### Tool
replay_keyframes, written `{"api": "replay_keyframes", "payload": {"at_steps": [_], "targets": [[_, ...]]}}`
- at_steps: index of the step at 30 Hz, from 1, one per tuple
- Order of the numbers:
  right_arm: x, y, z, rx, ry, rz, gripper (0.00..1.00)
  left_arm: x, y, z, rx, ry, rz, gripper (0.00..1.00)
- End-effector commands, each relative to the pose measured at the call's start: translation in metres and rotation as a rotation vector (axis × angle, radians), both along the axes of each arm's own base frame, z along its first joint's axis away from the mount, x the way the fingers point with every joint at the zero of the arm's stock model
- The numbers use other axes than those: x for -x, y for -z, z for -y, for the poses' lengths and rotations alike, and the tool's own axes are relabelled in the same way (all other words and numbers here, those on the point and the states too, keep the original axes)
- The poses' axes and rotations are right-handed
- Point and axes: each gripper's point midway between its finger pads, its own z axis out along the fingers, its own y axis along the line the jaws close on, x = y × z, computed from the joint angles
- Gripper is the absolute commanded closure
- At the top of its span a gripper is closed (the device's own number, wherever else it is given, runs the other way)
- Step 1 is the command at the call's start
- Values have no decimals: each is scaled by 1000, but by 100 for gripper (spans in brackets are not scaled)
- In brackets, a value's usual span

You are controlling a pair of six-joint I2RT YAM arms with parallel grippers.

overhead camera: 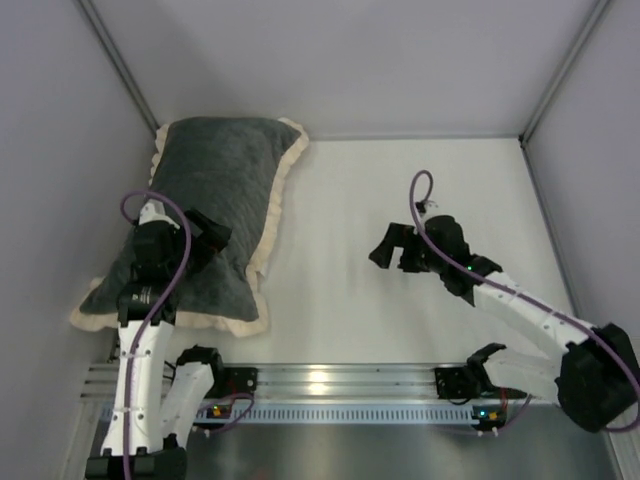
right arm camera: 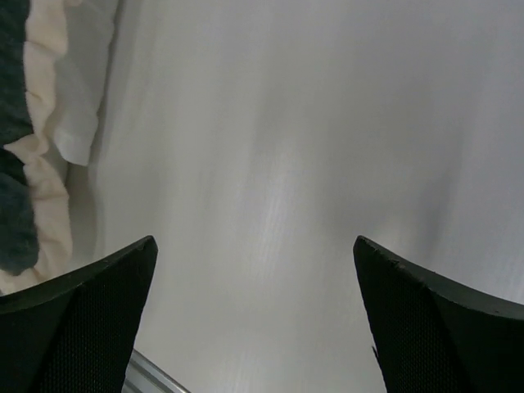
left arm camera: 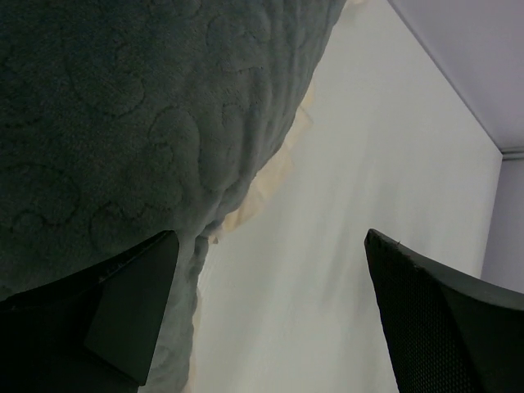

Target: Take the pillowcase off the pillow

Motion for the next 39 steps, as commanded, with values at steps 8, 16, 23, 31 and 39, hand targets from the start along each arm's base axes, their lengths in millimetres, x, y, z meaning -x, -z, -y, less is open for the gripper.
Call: {"api": "replay_keyframes", "payload": {"at_steps": [8, 16, 23, 31, 39], "targets": [[-61, -115, -187, -434, -247, 267, 1, 33, -41, -10, -65, -41, 152, 1], [-92, -102, -270, -564, -242, 265, 1, 39, -43, -3, -15, -31, 171, 2], [-99, -53, -322, -573, -287, 177, 1, 43, -63, -3, -31, -24, 224, 2], [-95, -32, -368, -627, -370, 156, 1, 46, -67, 1, -26, -1, 238, 2], [-111, -43, -376, -727, -379, 200, 54, 41, -43, -4, -36, -21, 165, 2]]}}
